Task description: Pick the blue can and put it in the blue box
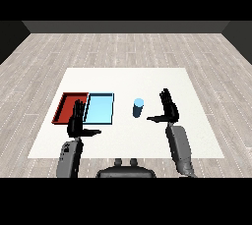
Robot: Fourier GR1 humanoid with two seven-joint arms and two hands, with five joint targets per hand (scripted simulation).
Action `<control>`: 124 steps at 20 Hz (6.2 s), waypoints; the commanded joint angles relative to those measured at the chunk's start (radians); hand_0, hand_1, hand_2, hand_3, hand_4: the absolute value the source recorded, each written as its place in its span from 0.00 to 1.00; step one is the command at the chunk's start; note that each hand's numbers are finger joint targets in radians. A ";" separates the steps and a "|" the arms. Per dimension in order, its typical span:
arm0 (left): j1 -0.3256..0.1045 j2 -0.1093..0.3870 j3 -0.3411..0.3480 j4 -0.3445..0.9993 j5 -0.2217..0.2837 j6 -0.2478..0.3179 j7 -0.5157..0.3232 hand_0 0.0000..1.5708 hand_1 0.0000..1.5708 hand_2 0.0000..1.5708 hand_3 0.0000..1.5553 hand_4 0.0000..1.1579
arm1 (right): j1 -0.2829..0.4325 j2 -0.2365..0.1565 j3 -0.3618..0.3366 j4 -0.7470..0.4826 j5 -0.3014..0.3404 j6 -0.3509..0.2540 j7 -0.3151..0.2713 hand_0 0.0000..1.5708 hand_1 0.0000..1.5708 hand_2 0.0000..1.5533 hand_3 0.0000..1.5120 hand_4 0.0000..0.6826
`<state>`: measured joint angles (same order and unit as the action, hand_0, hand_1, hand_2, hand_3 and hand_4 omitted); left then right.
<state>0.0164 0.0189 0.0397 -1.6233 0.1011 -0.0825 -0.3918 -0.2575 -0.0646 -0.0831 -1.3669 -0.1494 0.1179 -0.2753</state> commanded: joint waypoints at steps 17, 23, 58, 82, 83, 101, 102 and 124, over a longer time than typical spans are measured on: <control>-0.017 0.034 0.039 -0.019 0.055 -0.014 0.021 0.00 0.00 0.00 0.00 0.00 | -0.187 -0.012 -0.065 0.368 -0.053 0.031 -0.072 0.00 0.00 0.00 0.00 0.00; -0.046 0.006 0.024 0.103 0.023 0.002 -0.057 0.00 0.00 0.00 0.00 0.00 | -0.144 0.004 -0.045 0.307 -0.071 -0.005 -0.009 0.00 0.00 0.00 0.00 0.00; -0.023 0.030 0.050 0.071 0.051 -0.011 -0.076 0.00 0.00 0.00 0.00 0.00 | -0.425 0.064 0.003 0.893 -0.105 -0.034 -0.277 0.00 0.00 0.00 0.00 0.00; 0.024 0.018 0.033 0.007 0.053 -0.002 -0.057 0.00 0.00 0.00 0.00 0.00 | -0.558 0.064 0.113 1.090 -0.271 -0.078 -0.333 0.00 0.00 0.00 0.00 0.00; -0.035 0.016 0.037 0.007 0.057 0.020 -0.021 0.00 0.00 0.00 0.00 0.00 | -0.588 0.057 0.048 1.142 -0.226 -0.085 -0.360 0.00 0.00 0.24 0.00 0.00; -0.048 0.021 0.012 0.164 0.032 -0.024 -0.113 0.00 0.00 0.00 0.00 0.00 | -0.593 0.048 0.159 1.007 -0.197 -0.252 -0.281 0.95 0.95 0.94 0.93 0.95; -0.042 -0.001 -0.027 0.052 0.006 0.033 -0.023 0.00 0.00 0.00 0.00 0.00 | -0.534 0.035 0.204 0.879 -0.173 -0.252 -0.217 0.95 0.95 0.93 0.93 0.96; -0.190 0.007 -0.156 0.274 0.046 0.039 0.031 0.00 0.00 0.00 0.00 0.00 | -0.232 0.064 0.312 0.236 -0.046 -0.309 -0.086 0.91 0.91 0.92 0.93 0.96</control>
<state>-0.1315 0.0061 -0.1578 -1.4071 0.1168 0.0115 -0.3491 -0.6120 -0.0095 0.1847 -0.9599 -0.2247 -0.1640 -0.4115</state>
